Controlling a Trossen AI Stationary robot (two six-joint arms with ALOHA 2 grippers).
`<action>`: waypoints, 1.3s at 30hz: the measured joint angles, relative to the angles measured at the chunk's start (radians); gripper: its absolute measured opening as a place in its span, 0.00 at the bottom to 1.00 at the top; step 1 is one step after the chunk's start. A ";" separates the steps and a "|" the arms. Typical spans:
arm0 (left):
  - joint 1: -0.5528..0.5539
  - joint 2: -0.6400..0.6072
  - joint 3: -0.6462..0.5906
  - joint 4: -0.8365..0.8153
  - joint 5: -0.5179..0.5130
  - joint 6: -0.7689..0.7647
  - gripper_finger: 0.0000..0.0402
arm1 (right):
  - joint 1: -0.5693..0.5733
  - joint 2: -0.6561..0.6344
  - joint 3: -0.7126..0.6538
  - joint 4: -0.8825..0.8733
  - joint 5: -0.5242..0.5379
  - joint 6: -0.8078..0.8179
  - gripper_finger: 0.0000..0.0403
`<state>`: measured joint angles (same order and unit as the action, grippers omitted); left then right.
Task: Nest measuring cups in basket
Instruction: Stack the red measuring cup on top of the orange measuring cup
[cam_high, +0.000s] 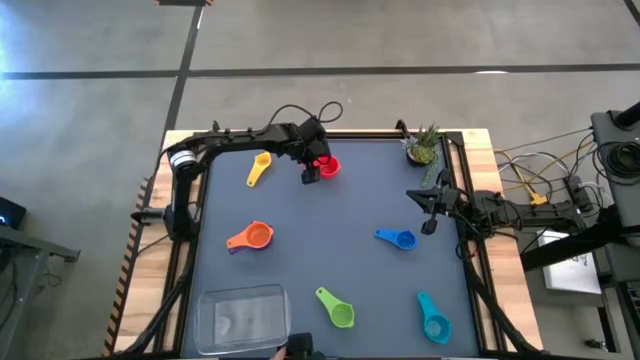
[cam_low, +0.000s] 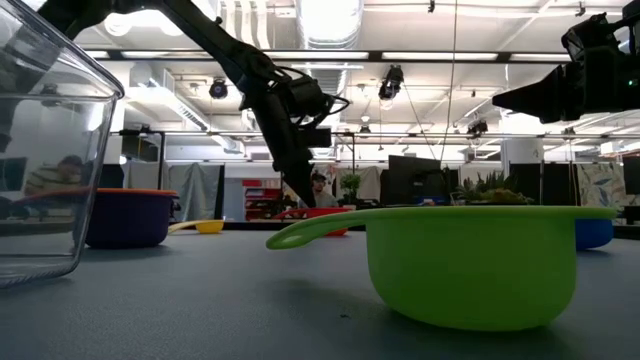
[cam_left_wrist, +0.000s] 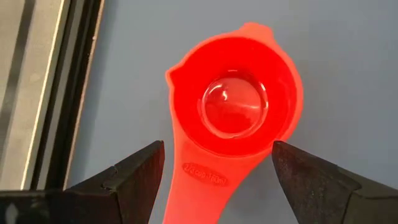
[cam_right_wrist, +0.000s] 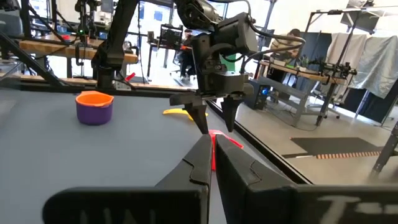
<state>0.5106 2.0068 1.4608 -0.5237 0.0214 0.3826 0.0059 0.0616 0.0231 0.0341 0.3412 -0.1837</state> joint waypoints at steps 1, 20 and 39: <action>0.000 0.000 -0.003 -0.002 -0.009 0.002 0.70 | 0.000 0.000 0.000 0.000 0.000 0.000 0.02; 0.000 0.001 -0.016 -0.012 -0.038 0.054 0.70 | 0.000 0.000 0.000 0.000 0.000 0.000 0.02; 0.001 0.002 -0.017 0.052 -0.067 0.084 0.69 | 0.000 0.000 0.000 0.000 0.000 0.000 0.02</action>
<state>0.5114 2.0090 1.4441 -0.4718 -0.0456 0.4664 0.0063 0.0616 0.0231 0.0341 0.3412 -0.1837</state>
